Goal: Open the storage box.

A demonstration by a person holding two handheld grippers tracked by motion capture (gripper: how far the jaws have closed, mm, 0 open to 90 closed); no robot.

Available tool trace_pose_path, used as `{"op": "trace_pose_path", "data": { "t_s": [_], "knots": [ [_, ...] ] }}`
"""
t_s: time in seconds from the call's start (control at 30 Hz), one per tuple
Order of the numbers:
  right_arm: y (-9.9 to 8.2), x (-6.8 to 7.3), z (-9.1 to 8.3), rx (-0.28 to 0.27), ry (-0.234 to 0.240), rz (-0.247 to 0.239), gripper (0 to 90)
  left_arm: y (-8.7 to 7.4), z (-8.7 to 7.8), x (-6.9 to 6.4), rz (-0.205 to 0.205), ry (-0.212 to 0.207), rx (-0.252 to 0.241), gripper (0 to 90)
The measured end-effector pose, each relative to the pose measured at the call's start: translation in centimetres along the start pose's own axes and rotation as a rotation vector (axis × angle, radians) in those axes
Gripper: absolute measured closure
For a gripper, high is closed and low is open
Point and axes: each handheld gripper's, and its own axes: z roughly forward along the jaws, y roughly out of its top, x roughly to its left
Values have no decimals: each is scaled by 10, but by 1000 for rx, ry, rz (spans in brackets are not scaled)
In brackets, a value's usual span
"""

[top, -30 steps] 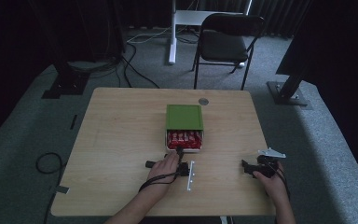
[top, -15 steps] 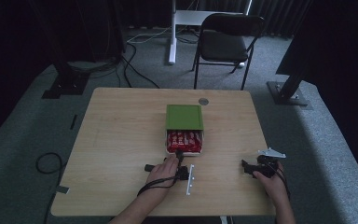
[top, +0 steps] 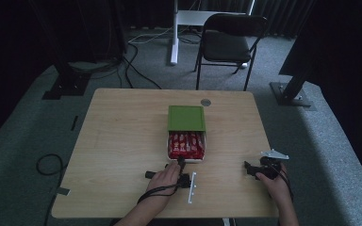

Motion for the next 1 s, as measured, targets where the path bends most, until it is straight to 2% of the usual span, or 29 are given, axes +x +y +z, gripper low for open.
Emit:
{"op": "trace_pose_path", "data": {
  "t_s": [0.53,1.0],
  "knots": [
    [0,0,0,0,-2,1,108,3,-19,-9,23,-47,-4,718],
    [0,0,0,0,-3,2,108,7,-33,-11,11,-72,-13,718]
  ]
}}
